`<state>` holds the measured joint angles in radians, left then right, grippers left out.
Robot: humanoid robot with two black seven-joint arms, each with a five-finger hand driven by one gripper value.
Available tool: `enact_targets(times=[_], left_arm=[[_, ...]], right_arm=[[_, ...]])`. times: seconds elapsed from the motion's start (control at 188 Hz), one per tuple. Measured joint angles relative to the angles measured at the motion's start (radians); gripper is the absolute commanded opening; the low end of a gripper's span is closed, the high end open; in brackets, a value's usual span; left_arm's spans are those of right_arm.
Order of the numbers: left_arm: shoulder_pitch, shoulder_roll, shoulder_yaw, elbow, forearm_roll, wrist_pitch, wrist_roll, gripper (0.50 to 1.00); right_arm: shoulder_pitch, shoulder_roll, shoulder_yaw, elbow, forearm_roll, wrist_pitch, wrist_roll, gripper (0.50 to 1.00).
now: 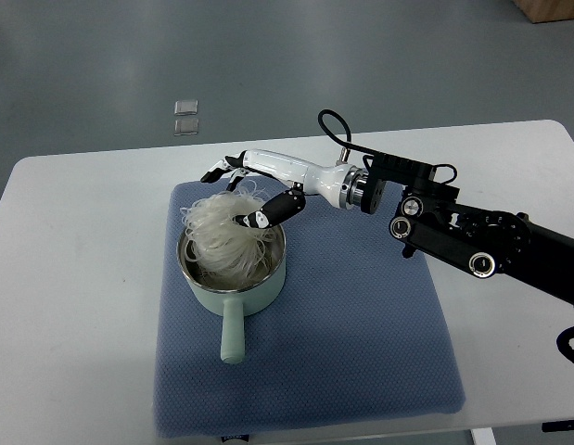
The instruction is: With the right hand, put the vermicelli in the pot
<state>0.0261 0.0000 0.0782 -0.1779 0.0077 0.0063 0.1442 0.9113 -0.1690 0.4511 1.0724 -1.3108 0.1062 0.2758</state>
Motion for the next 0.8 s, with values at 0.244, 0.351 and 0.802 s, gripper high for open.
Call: enact_targets(times=[0.244,0.351,0.802], left_arm=[[0.0,0.0,0.0,0.0,0.0,0.0,0.0,1.0],[0.0,0.0,0.0,0.0,0.0,0.0,0.0,1.0],[0.0,0.0,0.0,0.0,0.0,0.0,0.0,1.0]], right_arm=[[-0.002,-0.006,0.004,0.0,0.015,-0.005,0.001,0.901],[-0.004,-0.016,0.014,0.002,0.026,-0.001,0.002,0.905],[-0.02,-0.095,0.031,0.0,0.517,0.054,-0.006,0.921]])
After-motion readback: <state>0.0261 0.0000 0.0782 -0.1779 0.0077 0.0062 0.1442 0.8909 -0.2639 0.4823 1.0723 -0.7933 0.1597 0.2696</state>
